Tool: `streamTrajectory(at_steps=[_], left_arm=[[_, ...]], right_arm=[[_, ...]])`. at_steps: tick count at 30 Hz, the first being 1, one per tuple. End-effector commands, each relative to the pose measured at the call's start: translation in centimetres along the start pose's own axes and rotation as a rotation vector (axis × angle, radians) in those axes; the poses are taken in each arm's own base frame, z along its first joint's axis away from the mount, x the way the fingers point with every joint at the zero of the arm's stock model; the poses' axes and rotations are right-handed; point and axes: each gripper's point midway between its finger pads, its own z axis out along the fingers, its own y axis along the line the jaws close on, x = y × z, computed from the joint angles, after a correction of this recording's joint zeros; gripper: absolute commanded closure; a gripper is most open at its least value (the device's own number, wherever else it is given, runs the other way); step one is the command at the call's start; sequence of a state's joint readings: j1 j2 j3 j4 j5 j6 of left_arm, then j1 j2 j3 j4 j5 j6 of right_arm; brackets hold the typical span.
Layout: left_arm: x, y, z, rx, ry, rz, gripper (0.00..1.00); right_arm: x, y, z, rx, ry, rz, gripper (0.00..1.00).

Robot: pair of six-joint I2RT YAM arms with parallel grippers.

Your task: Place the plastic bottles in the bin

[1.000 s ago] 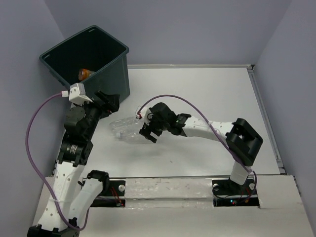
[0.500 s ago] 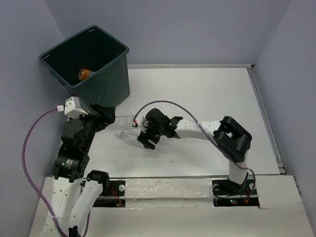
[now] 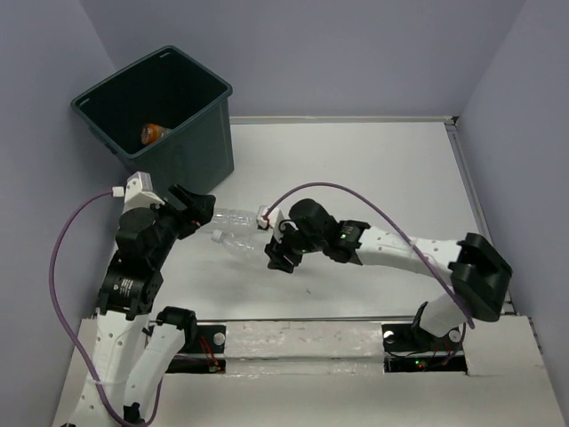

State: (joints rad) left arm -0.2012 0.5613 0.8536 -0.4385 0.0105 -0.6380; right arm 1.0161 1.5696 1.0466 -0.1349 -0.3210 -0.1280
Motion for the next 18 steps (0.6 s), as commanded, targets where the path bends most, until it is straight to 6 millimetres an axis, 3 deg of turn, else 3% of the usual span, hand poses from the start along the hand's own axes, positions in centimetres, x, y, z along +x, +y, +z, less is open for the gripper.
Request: streamTrajectory(at_steps=[1, 4, 8, 18], left_arm=[[0.5, -4.1, -0.6, 0.179, 0.091, -0.03, 0.01], [1.2, -5.3, -0.7, 0.246, 0.135, -0.031, 0.01], [2.3, -5.0, -0.1, 0.257, 0.165, -0.037, 0.01], [4.0, -7.9, 1.9, 0.414, 0.194, -0.131, 0.05]], right_arm=[[-8.2, 0.2, -5.3, 0.092, -0.316, -0.023, 0.58], [-9.5, -0.5, -7.0, 0.157, -0.384, 0.01, 0.59], [-11.4, -1.2, -8.7, 0.222, -0.469, 0.071, 0.59], [-14.1, 1.5, -8.8, 0.055, -0.581, 0.096, 0.6]])
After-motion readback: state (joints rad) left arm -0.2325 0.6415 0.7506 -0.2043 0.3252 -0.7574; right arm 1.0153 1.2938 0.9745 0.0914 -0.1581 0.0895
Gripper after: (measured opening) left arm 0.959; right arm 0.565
